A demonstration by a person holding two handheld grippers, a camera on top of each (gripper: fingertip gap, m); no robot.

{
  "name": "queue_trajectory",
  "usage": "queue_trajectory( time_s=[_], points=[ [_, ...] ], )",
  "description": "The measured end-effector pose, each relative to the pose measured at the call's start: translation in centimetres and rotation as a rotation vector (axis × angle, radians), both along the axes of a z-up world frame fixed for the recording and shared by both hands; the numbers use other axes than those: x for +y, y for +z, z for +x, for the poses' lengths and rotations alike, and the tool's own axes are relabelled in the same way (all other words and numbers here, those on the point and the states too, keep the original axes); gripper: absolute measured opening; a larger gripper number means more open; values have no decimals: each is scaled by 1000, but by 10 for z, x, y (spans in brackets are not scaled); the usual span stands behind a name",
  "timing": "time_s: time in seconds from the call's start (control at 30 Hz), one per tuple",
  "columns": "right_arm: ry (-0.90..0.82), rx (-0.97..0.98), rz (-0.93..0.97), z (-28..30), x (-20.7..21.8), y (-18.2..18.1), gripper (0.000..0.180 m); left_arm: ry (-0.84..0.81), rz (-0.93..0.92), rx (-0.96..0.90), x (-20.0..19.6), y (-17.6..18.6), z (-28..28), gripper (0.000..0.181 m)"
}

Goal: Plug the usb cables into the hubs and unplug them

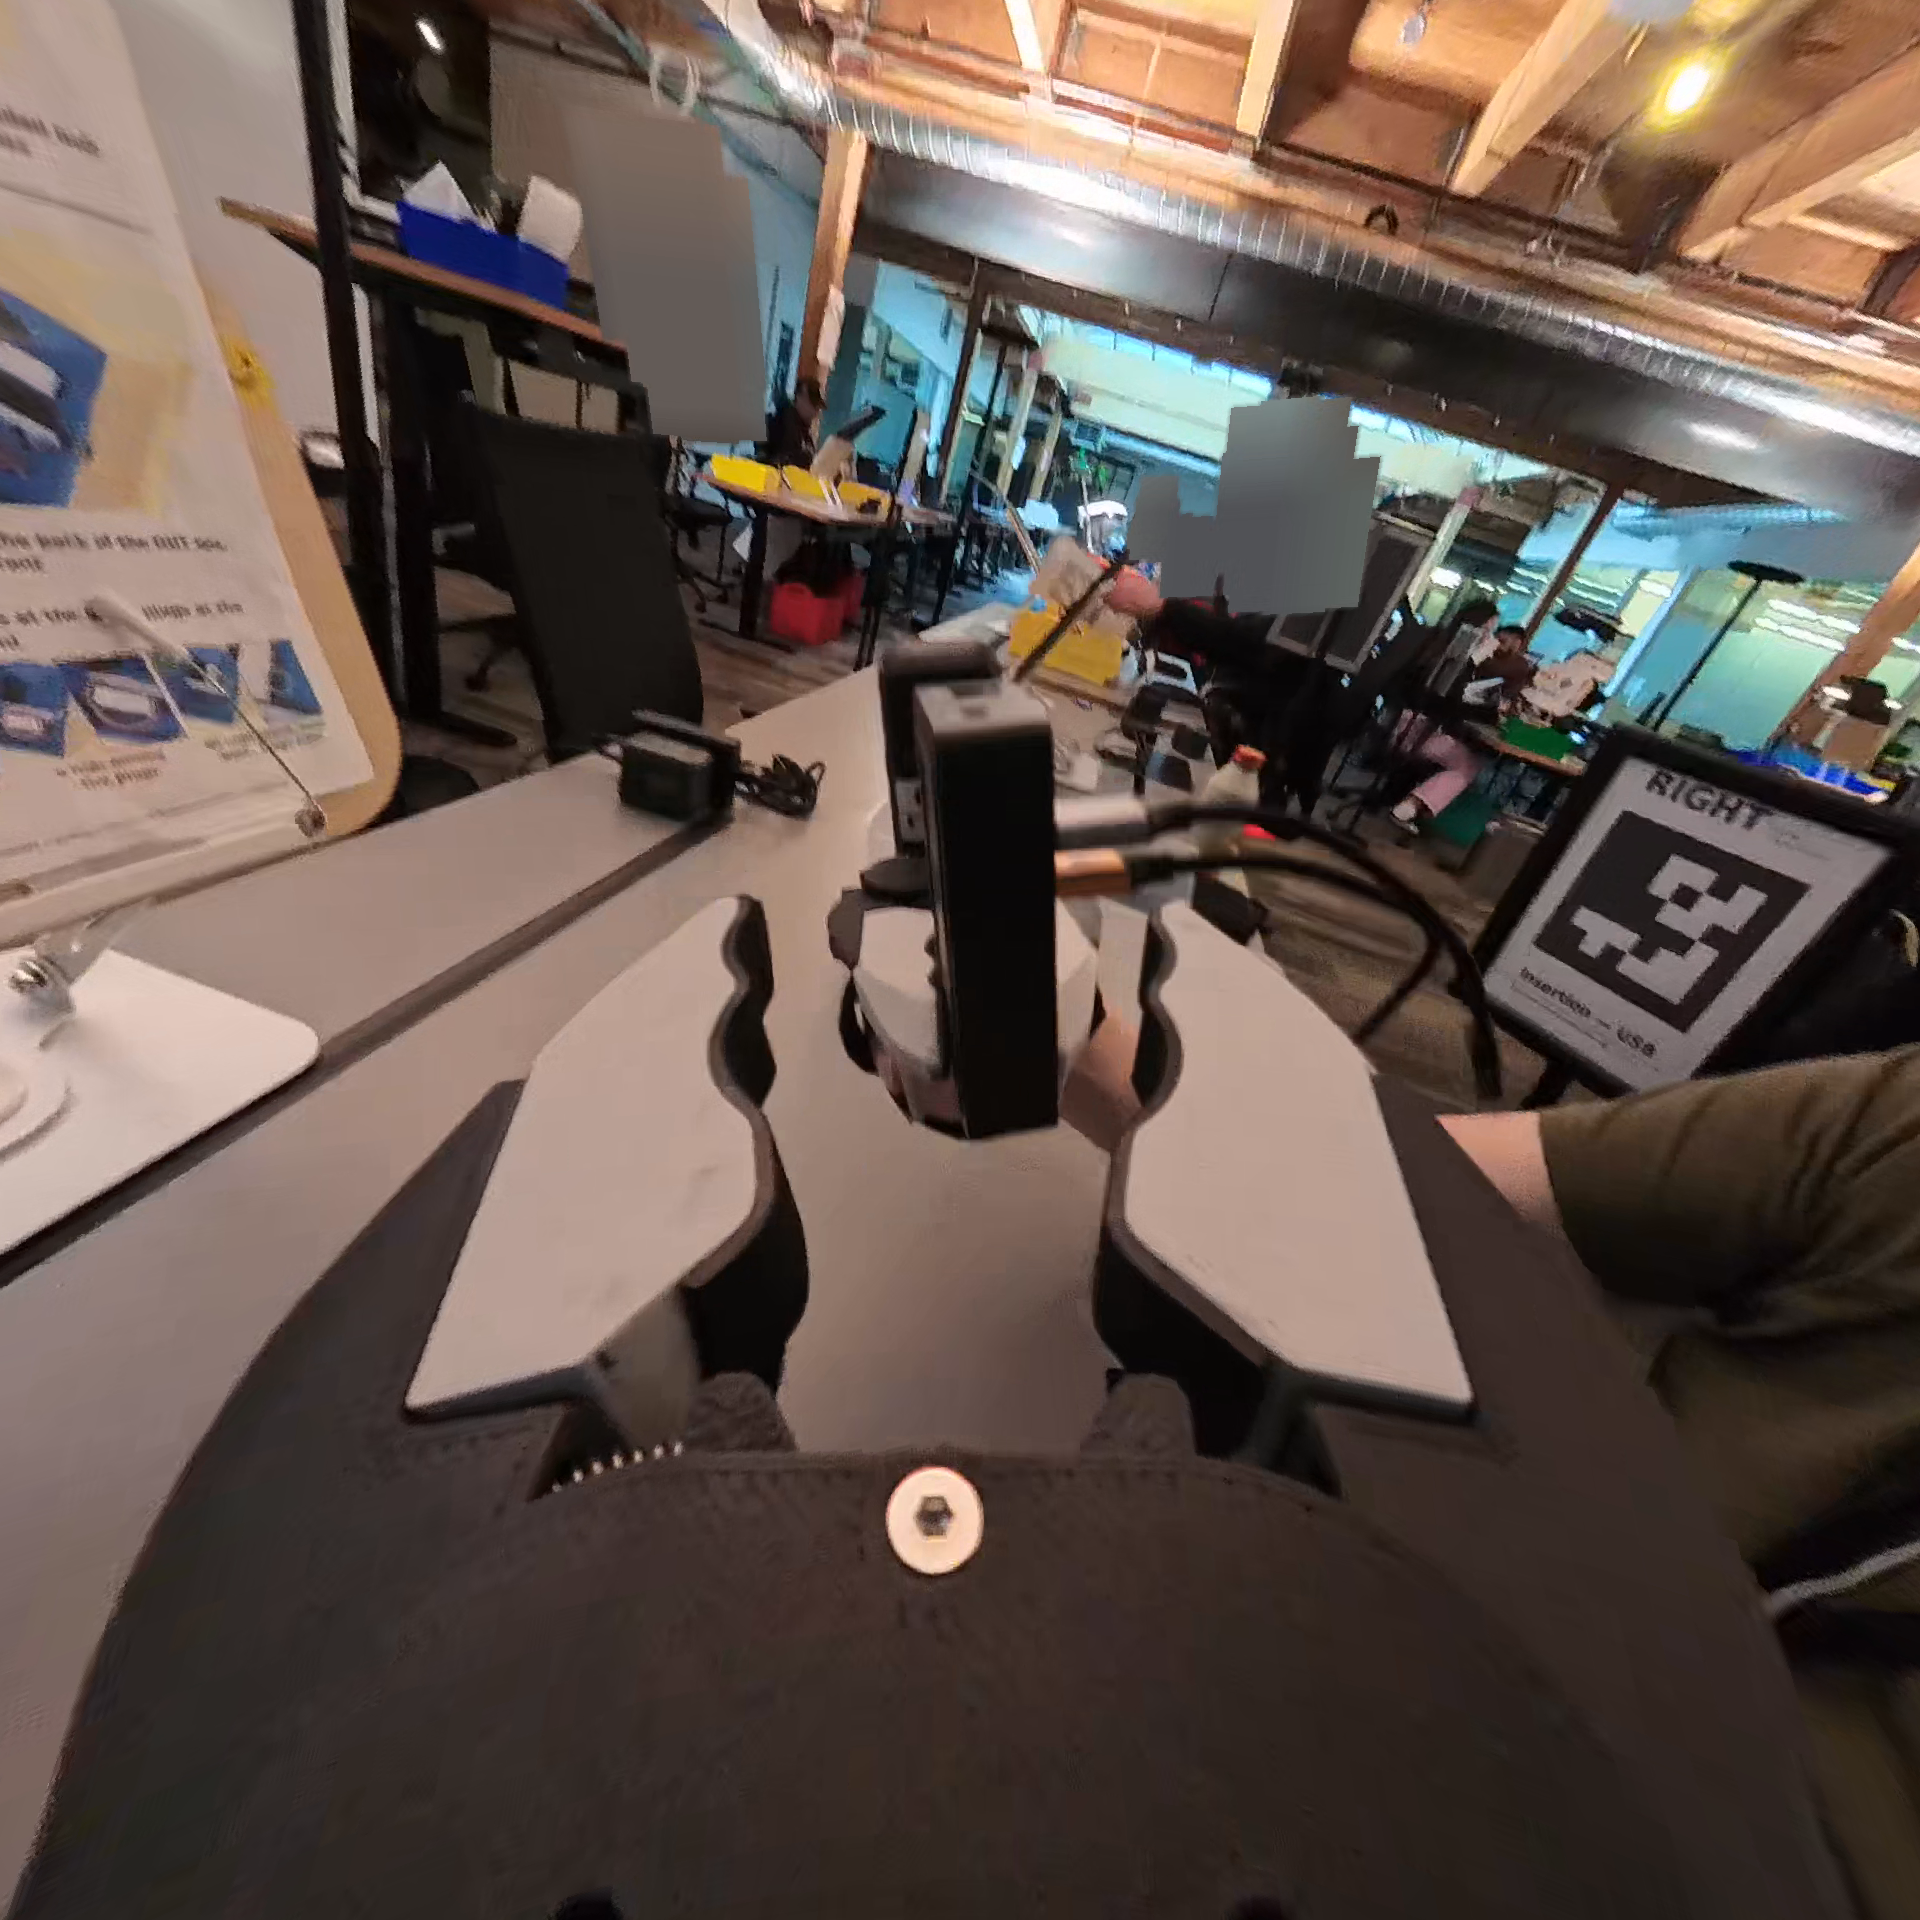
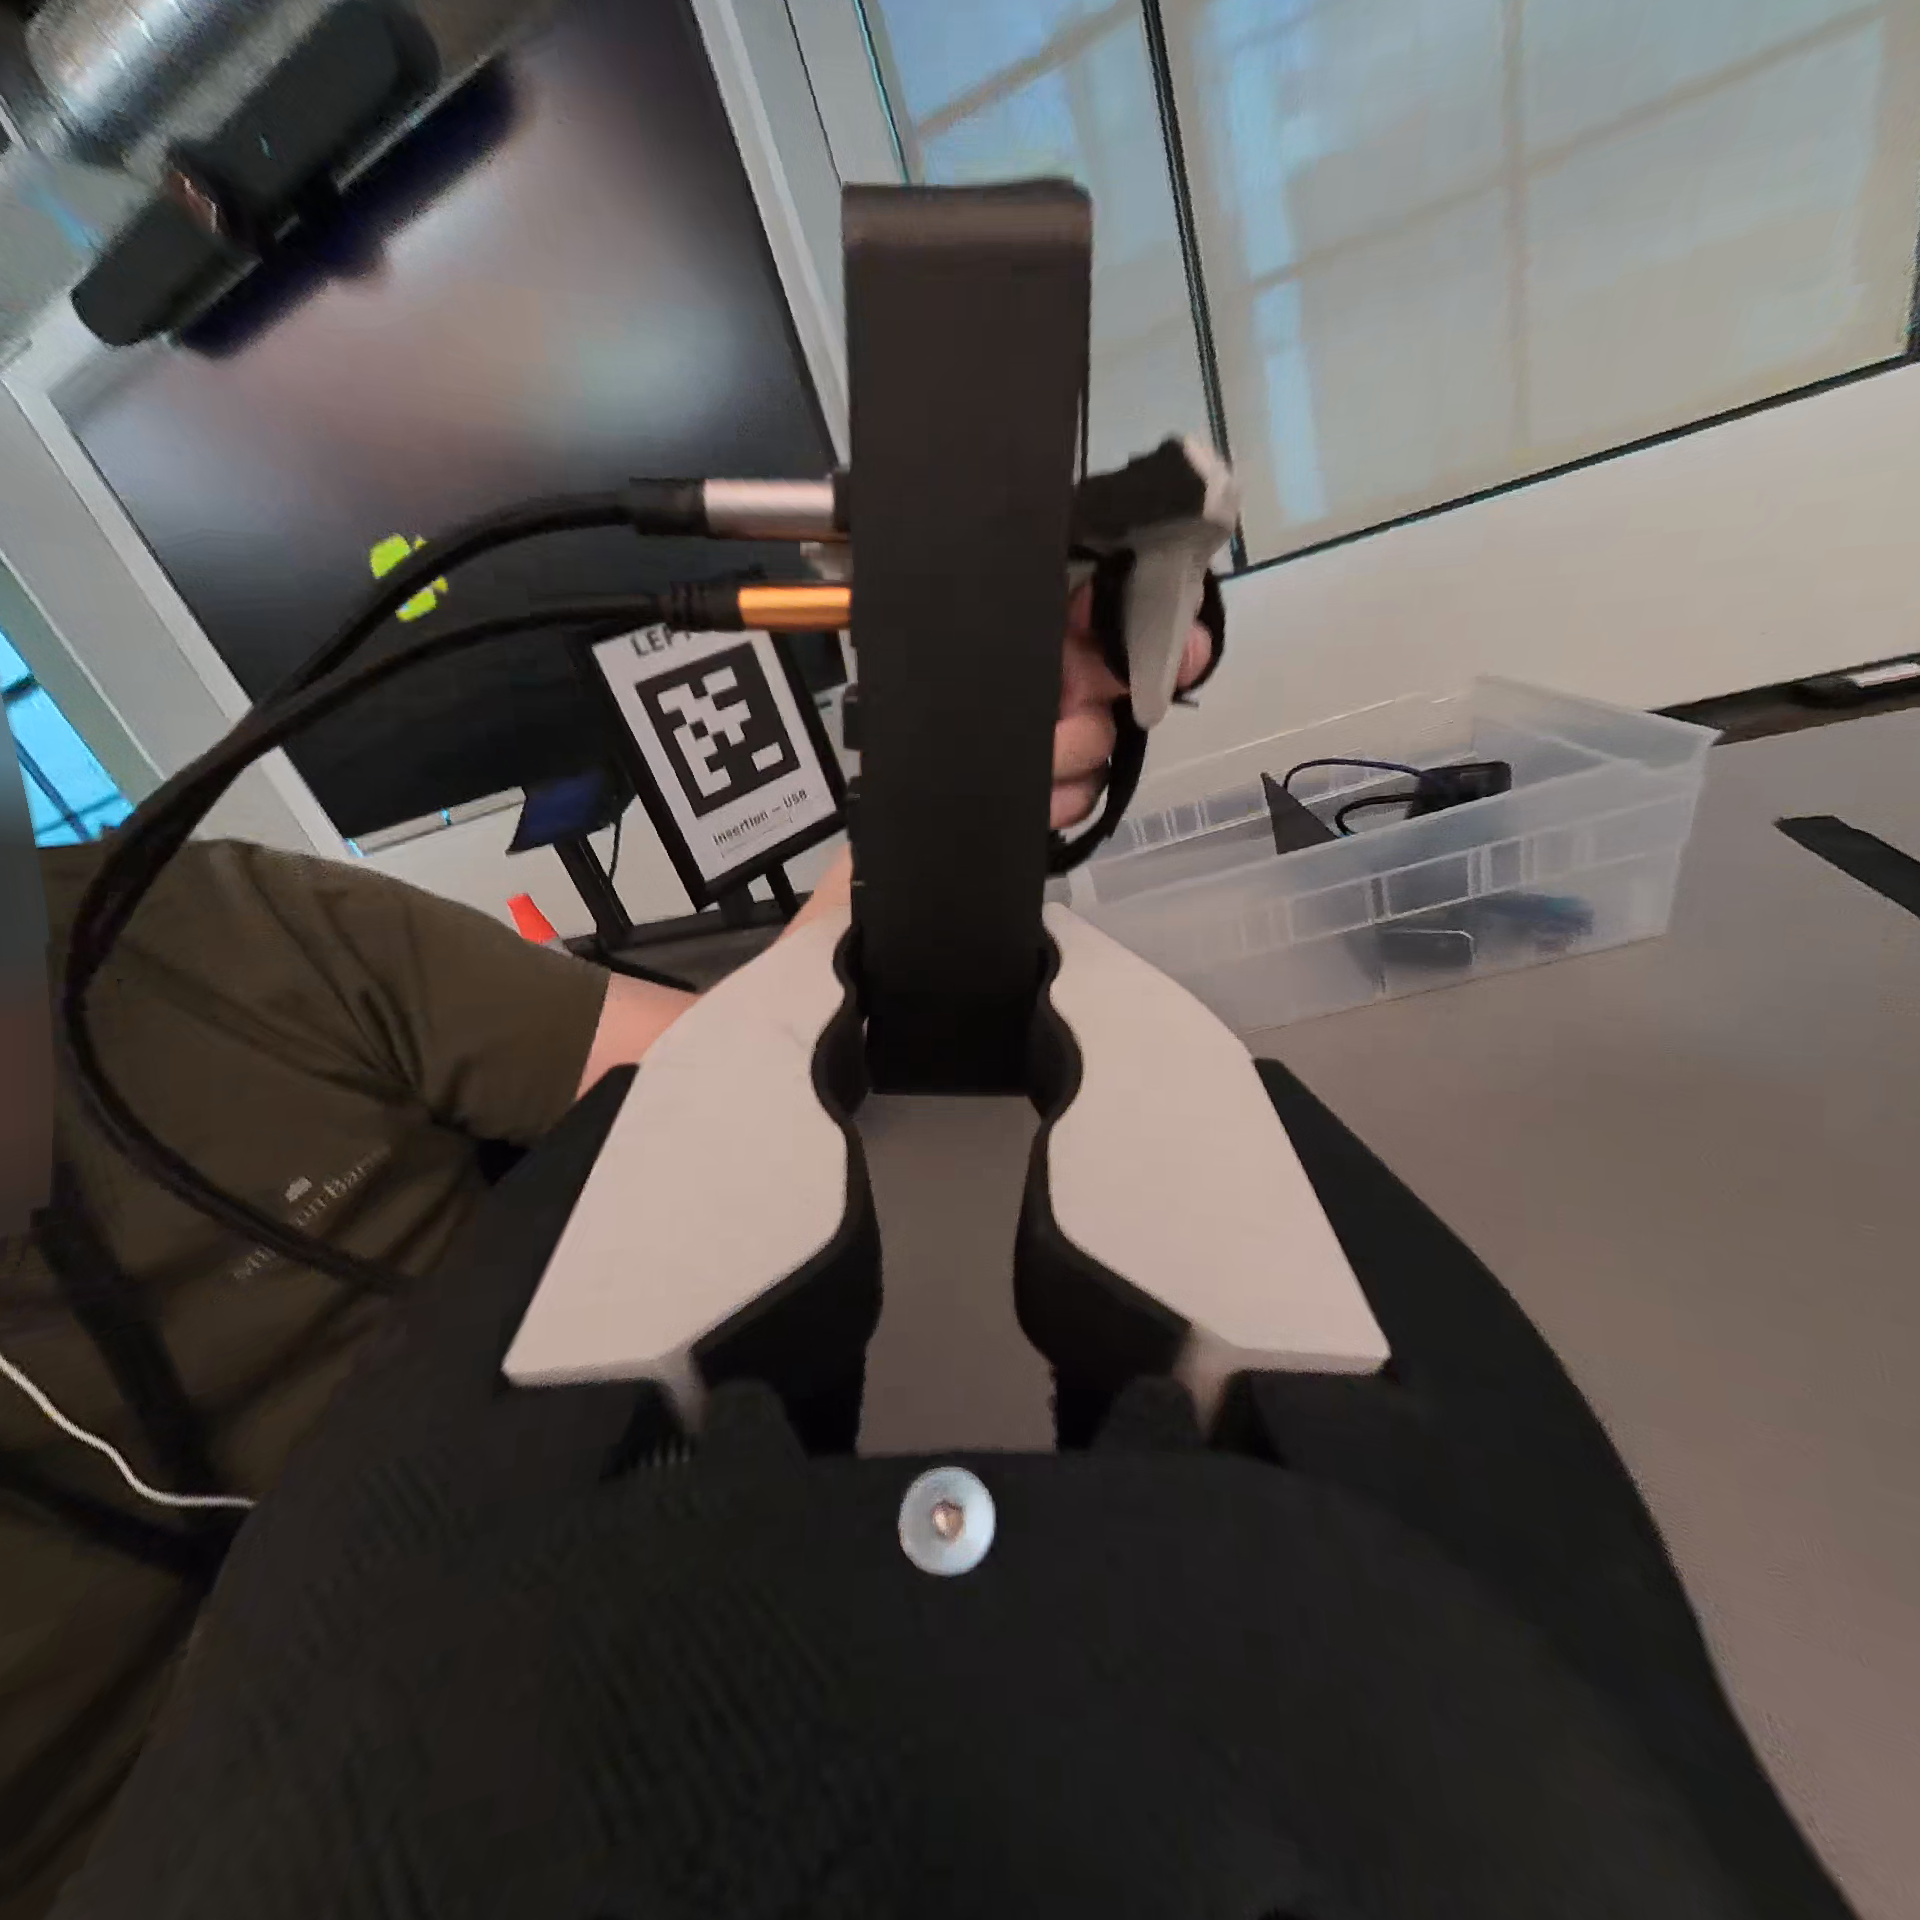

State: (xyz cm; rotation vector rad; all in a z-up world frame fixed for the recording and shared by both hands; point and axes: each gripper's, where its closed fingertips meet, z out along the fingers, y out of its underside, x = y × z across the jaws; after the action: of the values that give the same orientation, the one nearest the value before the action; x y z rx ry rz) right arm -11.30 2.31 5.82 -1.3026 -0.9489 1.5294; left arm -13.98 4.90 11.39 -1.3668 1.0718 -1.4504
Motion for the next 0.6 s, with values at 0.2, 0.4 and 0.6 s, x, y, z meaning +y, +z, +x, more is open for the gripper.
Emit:
queue_trajectory(
  time_s=[0.2, 0.4, 0.6],
  points=[
    [-80, -34, 24, 0, 10, -5, 26, -75, -11, 89, -13, -33, 41, 44],
    [-105, -41, 70, 2, 9, -3, 26, -98, 3, 64, -18, -39, 61, 29],
    [-99, -62, 99, 0, 10, -9, 26, -96, 41, 103, -19, -46, 62, 31]
  ],
)
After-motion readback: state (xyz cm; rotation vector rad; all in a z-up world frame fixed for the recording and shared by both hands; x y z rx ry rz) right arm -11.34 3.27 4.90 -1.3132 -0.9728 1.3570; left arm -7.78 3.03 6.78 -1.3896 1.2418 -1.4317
